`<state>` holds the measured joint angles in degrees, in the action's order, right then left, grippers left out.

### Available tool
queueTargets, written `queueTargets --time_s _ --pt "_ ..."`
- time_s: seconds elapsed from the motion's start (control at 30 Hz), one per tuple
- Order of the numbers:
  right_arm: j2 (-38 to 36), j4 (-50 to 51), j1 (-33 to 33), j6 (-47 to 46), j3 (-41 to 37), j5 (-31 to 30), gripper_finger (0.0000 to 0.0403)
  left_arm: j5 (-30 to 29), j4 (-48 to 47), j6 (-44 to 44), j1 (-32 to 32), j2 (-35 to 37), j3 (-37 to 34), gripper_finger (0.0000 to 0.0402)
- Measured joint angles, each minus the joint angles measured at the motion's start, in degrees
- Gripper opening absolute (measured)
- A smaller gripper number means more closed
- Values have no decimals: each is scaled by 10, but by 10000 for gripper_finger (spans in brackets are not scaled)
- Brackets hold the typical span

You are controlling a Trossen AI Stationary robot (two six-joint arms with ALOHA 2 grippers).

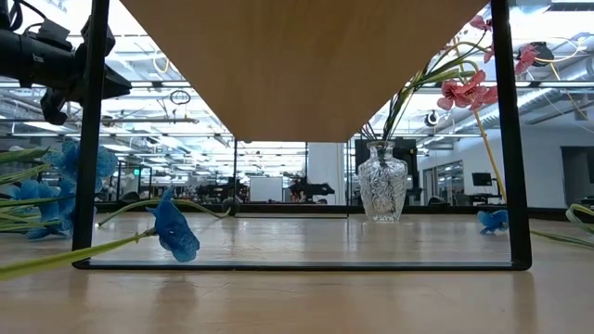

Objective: Pick and place flowers into a vace then onto a shelf
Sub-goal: Put the left blue flowers into the left transparent vase

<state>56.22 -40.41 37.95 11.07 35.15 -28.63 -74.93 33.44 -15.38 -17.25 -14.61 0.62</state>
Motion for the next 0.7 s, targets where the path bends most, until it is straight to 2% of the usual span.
queueTargets --time_s 0.2,0.53,0.7 --pt "-69 -60 34 50 -89 -45 2 0 -3 9 3 0 0 51" --pt "-158 -290 73 123 -254 -45 2 -5 -6 88 8 0 0 51" --pt "-174 -367 76 128 -318 -47 2 70 -6 120 8 0 0 51"
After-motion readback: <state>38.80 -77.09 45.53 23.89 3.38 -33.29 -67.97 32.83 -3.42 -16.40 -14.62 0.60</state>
